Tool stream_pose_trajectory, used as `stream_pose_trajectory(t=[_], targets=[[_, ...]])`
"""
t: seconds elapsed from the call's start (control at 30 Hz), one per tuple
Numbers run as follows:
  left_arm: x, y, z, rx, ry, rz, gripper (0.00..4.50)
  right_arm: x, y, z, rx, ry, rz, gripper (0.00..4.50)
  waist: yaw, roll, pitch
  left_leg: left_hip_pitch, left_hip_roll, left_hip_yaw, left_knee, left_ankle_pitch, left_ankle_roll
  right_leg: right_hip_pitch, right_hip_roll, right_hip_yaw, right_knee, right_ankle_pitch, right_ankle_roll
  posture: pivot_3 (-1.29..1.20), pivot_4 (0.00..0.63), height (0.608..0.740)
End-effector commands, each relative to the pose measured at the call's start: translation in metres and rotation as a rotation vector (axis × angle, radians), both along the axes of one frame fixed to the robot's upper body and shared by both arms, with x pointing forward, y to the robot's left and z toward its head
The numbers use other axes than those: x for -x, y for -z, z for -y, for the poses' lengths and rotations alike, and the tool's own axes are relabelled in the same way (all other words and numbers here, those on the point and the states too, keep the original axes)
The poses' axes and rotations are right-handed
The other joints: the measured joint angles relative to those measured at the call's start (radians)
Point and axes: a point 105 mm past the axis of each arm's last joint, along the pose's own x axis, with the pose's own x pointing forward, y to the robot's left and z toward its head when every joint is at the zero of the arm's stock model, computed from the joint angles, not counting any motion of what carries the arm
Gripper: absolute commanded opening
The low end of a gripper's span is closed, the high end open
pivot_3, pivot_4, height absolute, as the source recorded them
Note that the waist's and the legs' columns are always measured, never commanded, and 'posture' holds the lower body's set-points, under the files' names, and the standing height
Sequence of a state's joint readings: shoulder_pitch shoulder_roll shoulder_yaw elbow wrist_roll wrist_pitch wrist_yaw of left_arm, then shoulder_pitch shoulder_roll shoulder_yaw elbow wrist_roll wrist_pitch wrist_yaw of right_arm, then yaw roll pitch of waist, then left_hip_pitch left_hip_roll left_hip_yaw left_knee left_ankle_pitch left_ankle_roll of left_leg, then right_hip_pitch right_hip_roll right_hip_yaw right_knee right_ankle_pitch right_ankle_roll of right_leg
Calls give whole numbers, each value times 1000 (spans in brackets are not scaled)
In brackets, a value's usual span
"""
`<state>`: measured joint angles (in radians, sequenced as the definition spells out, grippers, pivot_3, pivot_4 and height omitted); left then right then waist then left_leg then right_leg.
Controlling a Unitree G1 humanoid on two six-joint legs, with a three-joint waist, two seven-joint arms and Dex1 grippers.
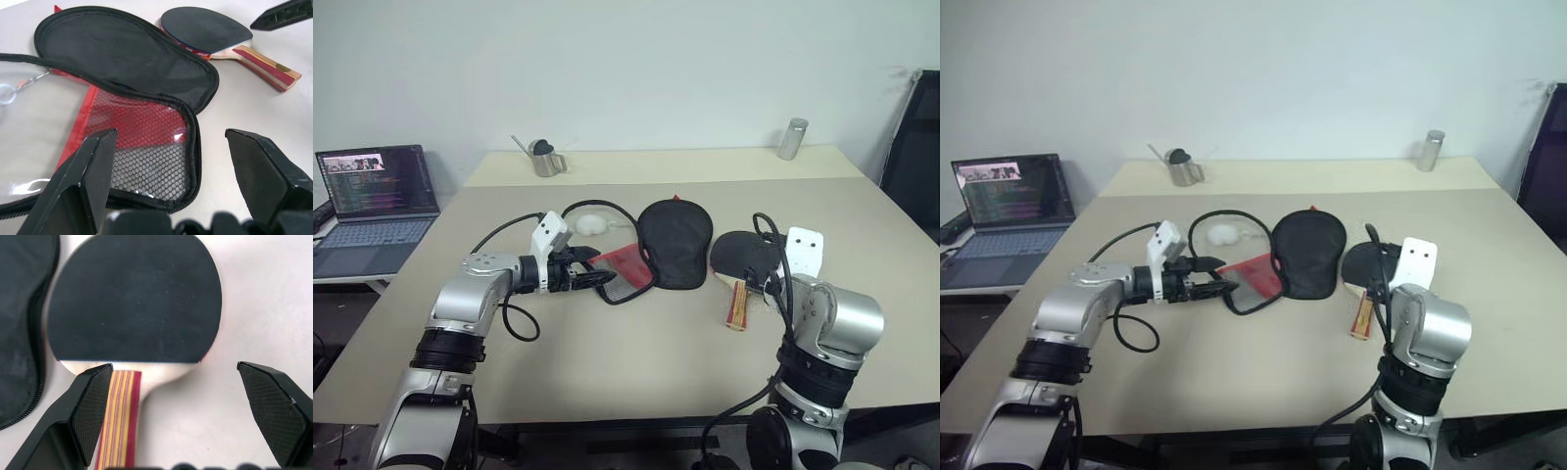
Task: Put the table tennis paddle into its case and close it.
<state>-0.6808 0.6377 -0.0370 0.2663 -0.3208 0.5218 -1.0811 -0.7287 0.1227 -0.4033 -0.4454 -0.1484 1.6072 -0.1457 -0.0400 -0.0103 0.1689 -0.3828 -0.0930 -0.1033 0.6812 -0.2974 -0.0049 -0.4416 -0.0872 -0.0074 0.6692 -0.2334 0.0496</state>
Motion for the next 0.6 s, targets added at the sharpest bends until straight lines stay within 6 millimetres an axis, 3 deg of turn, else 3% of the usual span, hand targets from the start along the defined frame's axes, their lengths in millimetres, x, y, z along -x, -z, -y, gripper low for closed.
stream_pose_trajectory(t=[0.03, 0.33, 0.47, 0.6], targets=[[-1, -10, -7, -15, -25, 42, 3842, -2, -4, -30, -77, -78, 20, 4500, -1, 0, 0, 0, 0, 0, 0, 0, 0, 0, 0, 0, 1, 0, 0, 0, 150, 740], [7, -19, -11, -6, -5, 61, 3842, -2, 4, -72, -135, -279, 10, 4500, -4, 0, 0, 3, 0, 1, 0, 1, -1, 0, 0, 1, 5, 0, 0, 0, 150, 740], [9, -21, -10, -6, -5, 62, 3842, -2, 14, -78, -150, -296, -41, 4500, -4, 0, 0, 2, 0, 0, 0, 1, -1, 0, 0, 1, 5, 0, 0, 0, 150, 740], [11, -20, -9, -7, -8, 58, 3842, -6, 20, -69, -120, -232, -92, 4500, -4, 0, 0, 2, 0, 0, 0, 1, -1, 0, 0, 1, 5, 0, 0, 0, 150, 740]])
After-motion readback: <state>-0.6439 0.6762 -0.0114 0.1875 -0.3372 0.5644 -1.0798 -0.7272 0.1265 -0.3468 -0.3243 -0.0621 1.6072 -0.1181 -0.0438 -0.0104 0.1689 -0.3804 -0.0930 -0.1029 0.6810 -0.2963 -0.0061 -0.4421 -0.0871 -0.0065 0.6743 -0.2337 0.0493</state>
